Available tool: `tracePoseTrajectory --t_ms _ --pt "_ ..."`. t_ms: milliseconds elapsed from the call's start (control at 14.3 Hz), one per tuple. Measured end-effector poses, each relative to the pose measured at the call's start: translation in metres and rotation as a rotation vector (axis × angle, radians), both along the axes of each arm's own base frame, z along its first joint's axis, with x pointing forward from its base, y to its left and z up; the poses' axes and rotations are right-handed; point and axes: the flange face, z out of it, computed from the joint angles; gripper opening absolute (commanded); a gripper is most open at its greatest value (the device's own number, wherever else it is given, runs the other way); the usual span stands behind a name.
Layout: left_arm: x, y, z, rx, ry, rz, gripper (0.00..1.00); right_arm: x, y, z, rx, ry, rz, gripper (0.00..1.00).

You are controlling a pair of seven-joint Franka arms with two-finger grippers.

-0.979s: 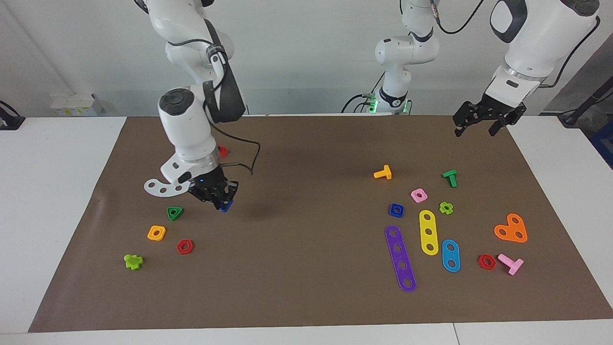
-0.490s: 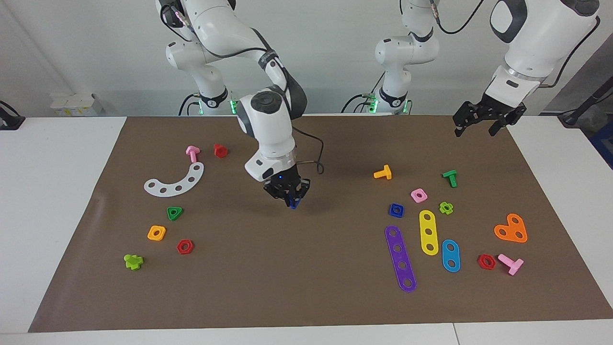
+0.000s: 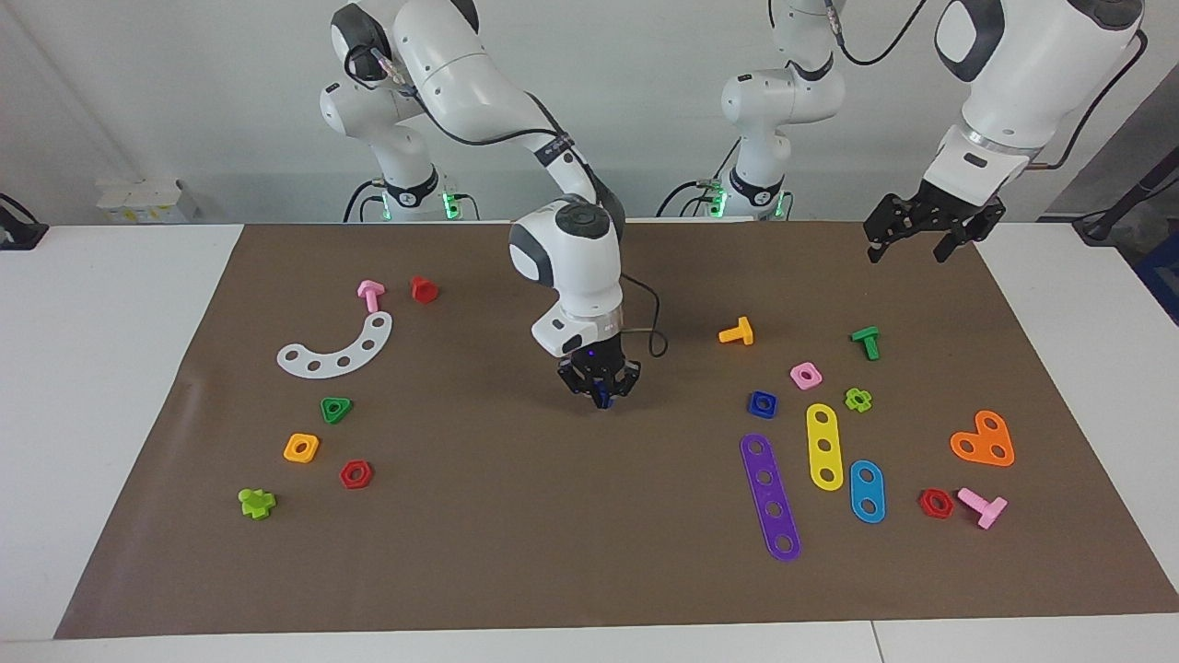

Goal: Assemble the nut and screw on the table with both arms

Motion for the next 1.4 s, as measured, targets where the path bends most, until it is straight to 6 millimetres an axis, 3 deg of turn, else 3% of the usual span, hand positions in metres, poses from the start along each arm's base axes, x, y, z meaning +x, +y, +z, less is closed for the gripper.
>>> tracePoseTrajectory --t_ms 350,420,490,770,909,1119,1399 --pt "0.0 -0.019 -0.002 -0.002 -0.025 -0.035 1.0 -0.002 -0.001 -0.015 -0.013 0.02 0.0 0.02" --pt "0.0 -0.018 -0.004 -0.002 -0.029 -0.033 1.0 -0.002 -0.001 -0.015 -0.013 0.019 0.0 0.78" --pt "0.0 -0.018 -0.006 -0.002 -0.034 -0.033 1.0 -0.002 -0.002 -0.015 -0.013 0.019 -0.001 1.0" --pt "0.001 -0.018 -0.013 -0.004 -0.057 -0.03 1.0 0.0 -0.003 -0.011 -0.008 0.012 -0.008 1.0" --pt "0.004 -0.019 -0.022 -0.017 -0.066 -0.024 1.0 0.008 -0.015 0.013 -0.002 -0.01 -0.033 1.0" --pt "0.017 -0.033 -0.049 -0.036 -0.082 0.022 0.99 0.026 -0.065 0.078 0.001 -0.035 -0.114 1.0" --pt "0.045 -0.087 -0.119 -0.053 -0.074 -0.006 0.96 0.038 -0.153 0.151 -0.041 -0.032 -0.16 1.0"
